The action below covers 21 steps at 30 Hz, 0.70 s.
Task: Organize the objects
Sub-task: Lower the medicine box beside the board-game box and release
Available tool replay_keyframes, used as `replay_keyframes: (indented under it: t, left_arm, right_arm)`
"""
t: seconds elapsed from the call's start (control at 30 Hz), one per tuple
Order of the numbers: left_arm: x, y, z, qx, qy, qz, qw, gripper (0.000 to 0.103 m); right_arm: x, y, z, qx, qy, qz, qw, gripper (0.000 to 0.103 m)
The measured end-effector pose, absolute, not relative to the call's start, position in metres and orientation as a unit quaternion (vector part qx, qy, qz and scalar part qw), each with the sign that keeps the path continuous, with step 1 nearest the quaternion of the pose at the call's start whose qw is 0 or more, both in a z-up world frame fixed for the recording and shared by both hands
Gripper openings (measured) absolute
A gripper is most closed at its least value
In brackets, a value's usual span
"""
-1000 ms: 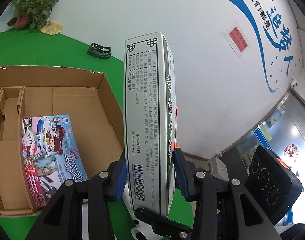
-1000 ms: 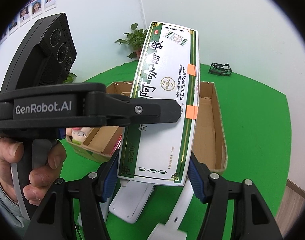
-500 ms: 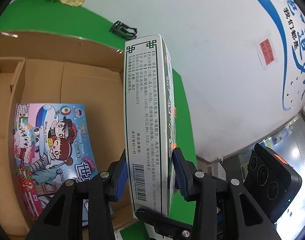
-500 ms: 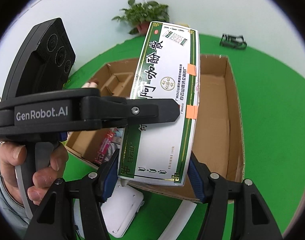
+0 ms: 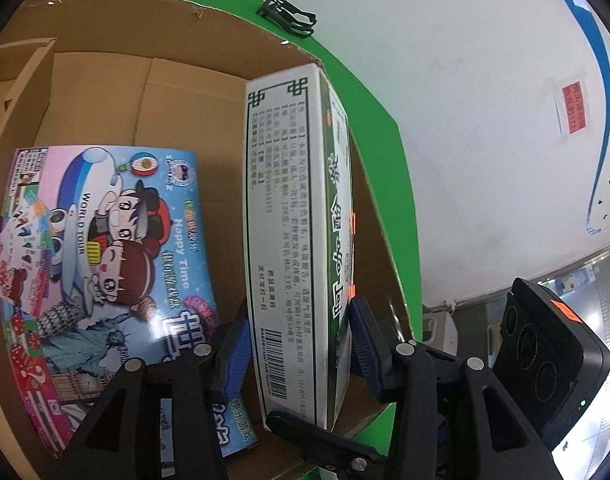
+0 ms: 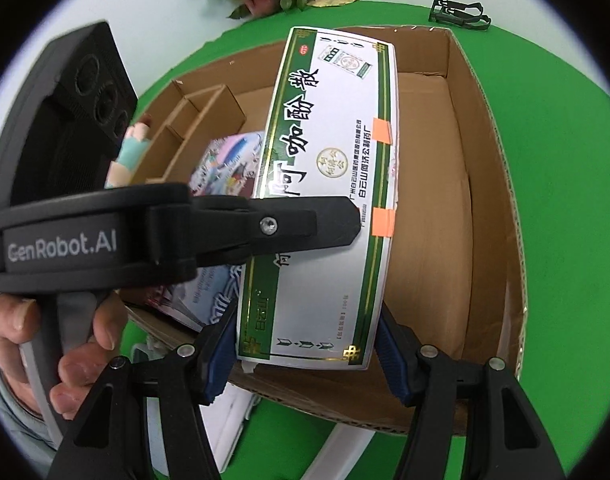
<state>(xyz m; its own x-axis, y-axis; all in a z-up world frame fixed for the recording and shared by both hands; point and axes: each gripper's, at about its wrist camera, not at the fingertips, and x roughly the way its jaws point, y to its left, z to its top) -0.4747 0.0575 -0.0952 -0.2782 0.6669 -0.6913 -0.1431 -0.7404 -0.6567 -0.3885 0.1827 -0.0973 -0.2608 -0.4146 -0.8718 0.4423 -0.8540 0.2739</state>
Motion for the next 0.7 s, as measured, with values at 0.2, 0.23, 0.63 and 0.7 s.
replay_keyframes:
  t: [0.2, 0.23, 0.63, 0.7]
  left_arm:
    - [-0.463, 0.041, -0.08, -0.517, -0.231, 0.787, 0.244, 0.047]
    - [-0.46, 0.038, -0.076, -0.512, -0.228, 0.793, 0.241, 0.047]
    - [-0.425, 0.022, -0.066, -0.492, -0.2, 0.819, 0.217, 0.048]
    - [-0.414, 0.016, -0.067, -0.49, -0.199, 0.821, 0.216, 0.048]
  right_arm:
    - [-0.384, 0.176, -0.105, 0.563, 0.039, -0.786, 0.253, 0.061]
    - [-0.384, 0.175, -0.106, 0.565, 0.041, -0.786, 0.249, 0.061]
    - [-0.385, 0.167, -0.111, 0.588, 0.035, -0.779, 0.216, 0.063]
    - [-0.386, 0.166, -0.112, 0.592, 0.032, -0.776, 0.216, 0.066]
